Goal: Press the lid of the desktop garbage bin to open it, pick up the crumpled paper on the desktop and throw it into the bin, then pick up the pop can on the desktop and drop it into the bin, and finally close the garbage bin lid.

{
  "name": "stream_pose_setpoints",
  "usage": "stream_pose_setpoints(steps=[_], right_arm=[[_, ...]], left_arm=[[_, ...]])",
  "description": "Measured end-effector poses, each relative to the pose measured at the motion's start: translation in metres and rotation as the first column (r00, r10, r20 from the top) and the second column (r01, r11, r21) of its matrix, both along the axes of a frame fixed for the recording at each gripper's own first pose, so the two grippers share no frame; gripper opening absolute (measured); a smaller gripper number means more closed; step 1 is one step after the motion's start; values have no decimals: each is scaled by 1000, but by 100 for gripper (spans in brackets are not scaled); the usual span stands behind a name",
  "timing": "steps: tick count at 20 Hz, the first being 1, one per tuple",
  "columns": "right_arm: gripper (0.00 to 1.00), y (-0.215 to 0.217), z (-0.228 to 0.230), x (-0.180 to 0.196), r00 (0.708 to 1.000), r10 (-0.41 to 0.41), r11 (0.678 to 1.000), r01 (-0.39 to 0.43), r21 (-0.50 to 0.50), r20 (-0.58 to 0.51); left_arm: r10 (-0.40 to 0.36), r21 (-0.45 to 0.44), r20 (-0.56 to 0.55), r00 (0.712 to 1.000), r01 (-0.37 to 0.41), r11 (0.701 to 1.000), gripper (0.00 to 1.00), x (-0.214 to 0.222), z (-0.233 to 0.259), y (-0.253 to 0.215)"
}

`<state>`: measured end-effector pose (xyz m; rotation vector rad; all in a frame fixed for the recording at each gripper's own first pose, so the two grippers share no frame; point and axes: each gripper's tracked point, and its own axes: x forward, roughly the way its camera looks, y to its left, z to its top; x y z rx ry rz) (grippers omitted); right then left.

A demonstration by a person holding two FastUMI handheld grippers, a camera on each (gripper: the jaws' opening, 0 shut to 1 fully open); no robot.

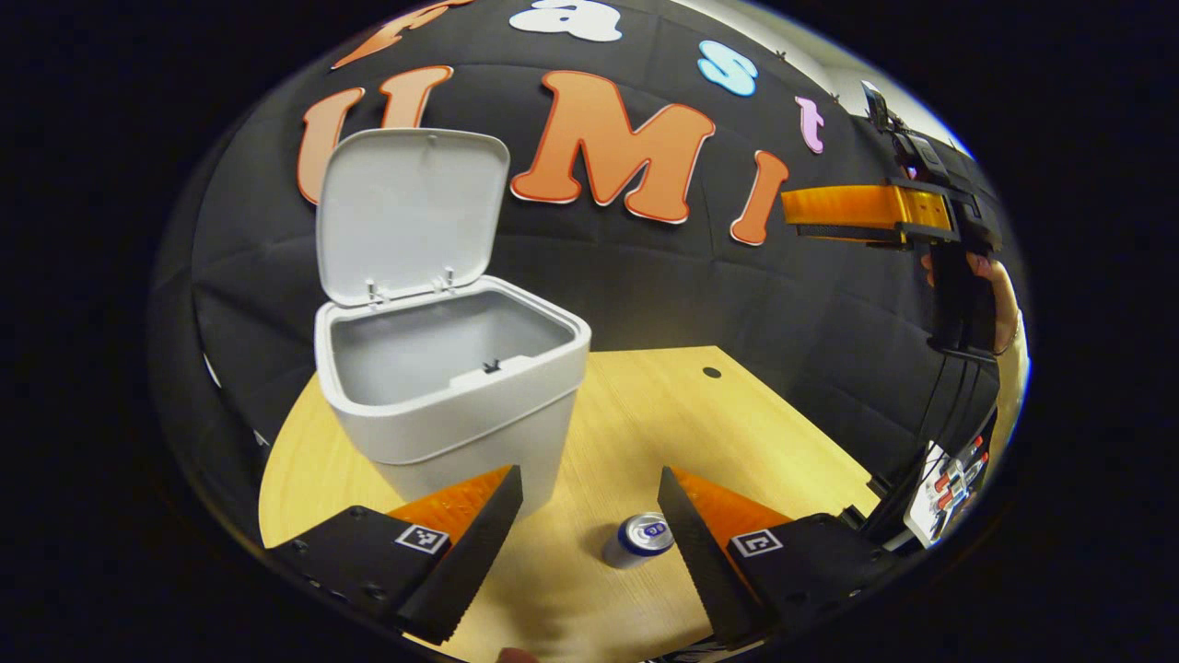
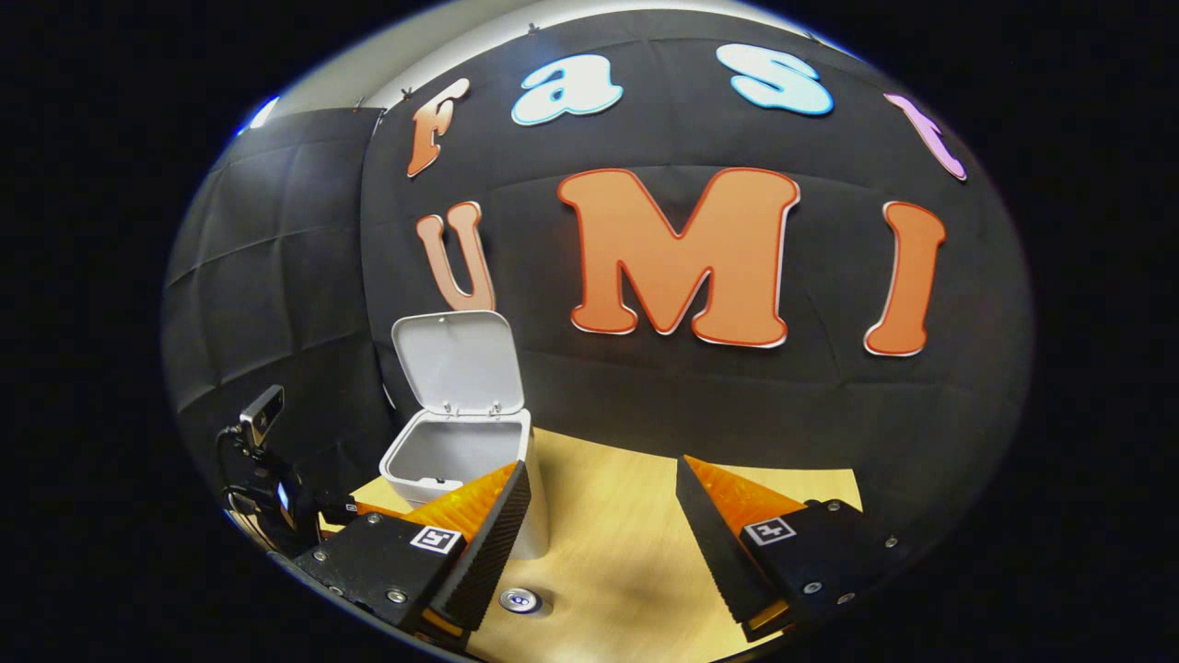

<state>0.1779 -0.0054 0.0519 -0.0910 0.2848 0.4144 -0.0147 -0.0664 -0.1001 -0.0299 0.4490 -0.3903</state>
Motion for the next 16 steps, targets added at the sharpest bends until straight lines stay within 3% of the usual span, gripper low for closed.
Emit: stream_pose_setpoints(steps=[2,3,4,9,16], right_arm=[[100,-18,-7,-4,999,-29,1000,29,5,-18],[95,-27,-11,-6,999,-44,999,44,5,-27],[100,-35,-15,-7,998,-57,998,57,3,-37],[96,-65,-33,-13,990,-106,994,107,0,-88],[96,-76,-52,-10,983,-123,992,121,-23,-135]], left_arm=[[-26,26,-31,999,27,999,96,1,-17,-14],[-38,42,-59,998,41,998,96,0,-28,-21],[-47,50,-72,996,51,997,96,0,-36,-27],[-98,36,-121,988,103,994,96,2,-69,-54],[-117,73,-185,976,132,989,97,9,-121,-71]])
